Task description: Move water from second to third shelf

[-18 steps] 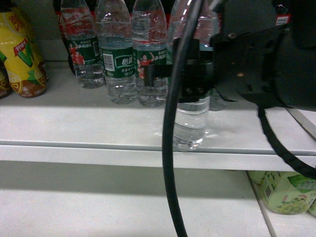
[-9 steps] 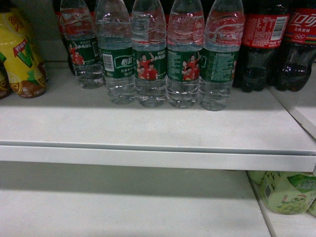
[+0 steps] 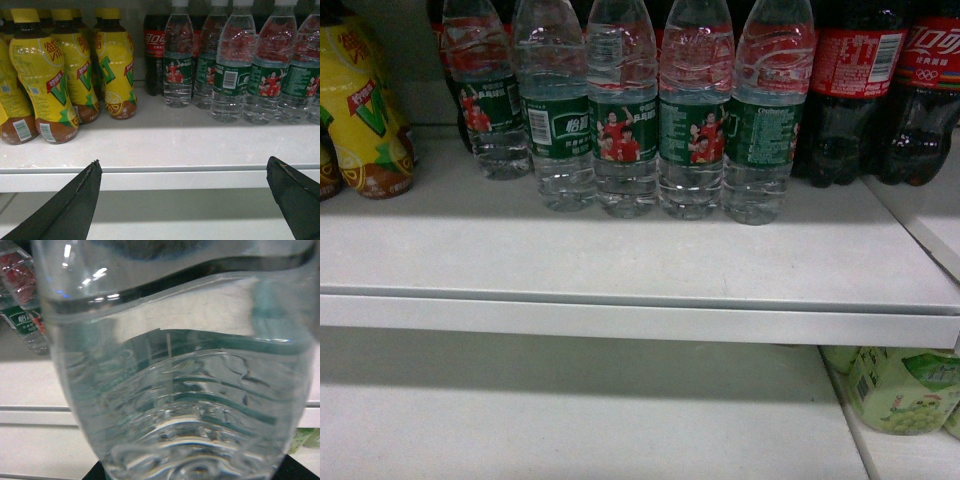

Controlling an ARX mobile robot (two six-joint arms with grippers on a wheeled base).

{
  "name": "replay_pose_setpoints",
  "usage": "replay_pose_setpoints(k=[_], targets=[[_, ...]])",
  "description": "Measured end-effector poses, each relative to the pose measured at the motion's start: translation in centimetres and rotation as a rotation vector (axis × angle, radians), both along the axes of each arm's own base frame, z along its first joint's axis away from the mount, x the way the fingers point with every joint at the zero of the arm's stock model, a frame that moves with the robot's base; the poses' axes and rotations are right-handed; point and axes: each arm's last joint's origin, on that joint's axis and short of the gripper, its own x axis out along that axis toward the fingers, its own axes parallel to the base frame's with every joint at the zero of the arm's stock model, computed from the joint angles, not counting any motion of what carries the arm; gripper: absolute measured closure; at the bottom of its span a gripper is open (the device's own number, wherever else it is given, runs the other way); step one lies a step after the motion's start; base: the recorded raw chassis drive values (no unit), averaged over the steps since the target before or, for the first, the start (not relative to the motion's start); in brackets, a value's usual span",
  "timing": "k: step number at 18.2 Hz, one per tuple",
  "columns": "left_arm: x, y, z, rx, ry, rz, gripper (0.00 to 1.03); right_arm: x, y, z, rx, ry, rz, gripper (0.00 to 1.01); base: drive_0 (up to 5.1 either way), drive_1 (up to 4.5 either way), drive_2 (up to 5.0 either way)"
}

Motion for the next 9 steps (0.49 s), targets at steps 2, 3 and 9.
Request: replay_pose_setpoints(k=[2,3,9], targets=[[0.0,0.0,0.0,0.0,0.0,0.0,0.05,-0.06,0.22,-0.17,-0.002,0.017,0.015,0.61,0.0,0.0,0.0],[0.0,0.0,0.0,0.0,0.0,0.0,0.05,-0.07,0.29,-0.18,-0.003,0.018,0.017,0.61,0.0,0.0,0.0],[0.0,0.0,0.0,0.0,0.0,0.0,0.05,-0.26,0.25,-0.13,0.001,0.021,0.026,0.61,0.0,0.0,0.0]])
